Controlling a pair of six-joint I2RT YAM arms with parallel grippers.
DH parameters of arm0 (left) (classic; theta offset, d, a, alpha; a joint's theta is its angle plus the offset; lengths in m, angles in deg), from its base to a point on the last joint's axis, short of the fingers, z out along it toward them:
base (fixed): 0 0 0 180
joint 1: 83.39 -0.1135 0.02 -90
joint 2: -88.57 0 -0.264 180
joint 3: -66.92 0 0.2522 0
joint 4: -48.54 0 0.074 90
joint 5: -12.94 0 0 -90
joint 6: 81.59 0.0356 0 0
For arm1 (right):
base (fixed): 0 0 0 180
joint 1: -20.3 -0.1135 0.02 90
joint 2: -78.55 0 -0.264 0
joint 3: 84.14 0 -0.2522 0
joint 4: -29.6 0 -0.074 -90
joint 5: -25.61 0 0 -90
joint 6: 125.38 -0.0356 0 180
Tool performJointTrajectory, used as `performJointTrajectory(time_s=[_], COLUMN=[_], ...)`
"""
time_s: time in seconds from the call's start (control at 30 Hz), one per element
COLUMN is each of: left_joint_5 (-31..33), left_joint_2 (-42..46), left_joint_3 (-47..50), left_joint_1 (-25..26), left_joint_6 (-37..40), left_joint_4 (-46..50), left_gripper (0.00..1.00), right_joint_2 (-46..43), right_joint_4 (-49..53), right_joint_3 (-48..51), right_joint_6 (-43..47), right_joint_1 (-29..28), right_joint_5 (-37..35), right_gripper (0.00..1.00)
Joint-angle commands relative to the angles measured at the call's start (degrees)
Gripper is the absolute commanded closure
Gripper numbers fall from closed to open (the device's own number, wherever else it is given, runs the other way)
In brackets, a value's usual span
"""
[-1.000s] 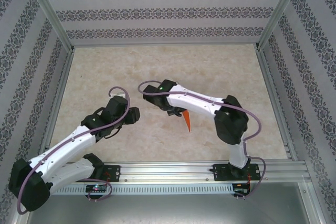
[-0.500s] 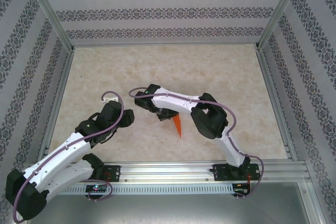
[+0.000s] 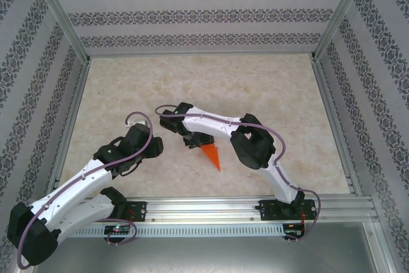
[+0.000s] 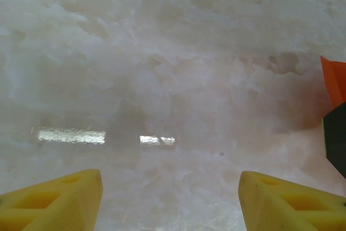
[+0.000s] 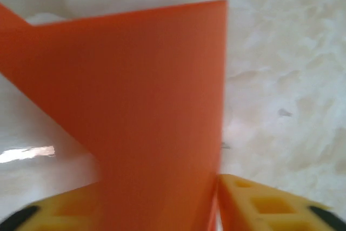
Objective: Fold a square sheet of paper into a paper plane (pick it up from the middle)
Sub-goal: Turn over the paper at the center of the table.
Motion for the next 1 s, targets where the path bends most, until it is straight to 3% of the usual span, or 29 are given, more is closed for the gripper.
performJointTrajectory(time_s=[0.0, 0.17, 0.33, 0.43, 0.57, 0.7, 0.97], left_joint_5=[-0.51, -0.76, -4.82, -9.89, -15.14, -18.84, -22.40], left_joint_2=[0.08, 0.11, 1.12, -0.61, -4.26, -4.74, -8.59], left_joint_3=[-2.82, -6.56, -5.14, -4.42, -4.25, 0.20, 1.03], left_joint_1=[-0.54, -0.63, -0.60, -0.58, -0.64, -0.61, -0.57], left_joint_6=[1.09, 3.13, 5.11, 5.52, 2.81, 0.34, 0.52], left_joint_4=[4.35, 9.88, 4.58, -0.06, -2.64, -8.95, -12.23], left_gripper=[0.31, 0.29, 0.27, 0.26, 0.26, 0.25, 0.23], right_joint_2=[-5.07, -11.38, -22.10, -31.14, -40.75, -43.40, -41.79], right_joint_4=[-6.98, -21.15, -30.88, -43.30, -60.82, -72.25, -73.09], right_joint_3=[0.70, 6.29, 17.61, 32.29, 50.79, 60.66, 62.71], right_joint_6=[-1.44, -1.00, -1.15, -2.83, -4.40, -3.97, -0.83], right_joint_1=[-0.57, -0.73, -0.41, -0.10, 3.23, 7.50, 10.06], right_joint_5=[4.33, 9.68, 5.80, 7.18, 15.07, 25.55, 30.79], right_gripper=[0.47, 0.36, 0.35, 0.43, 0.69, 0.89, 0.92])
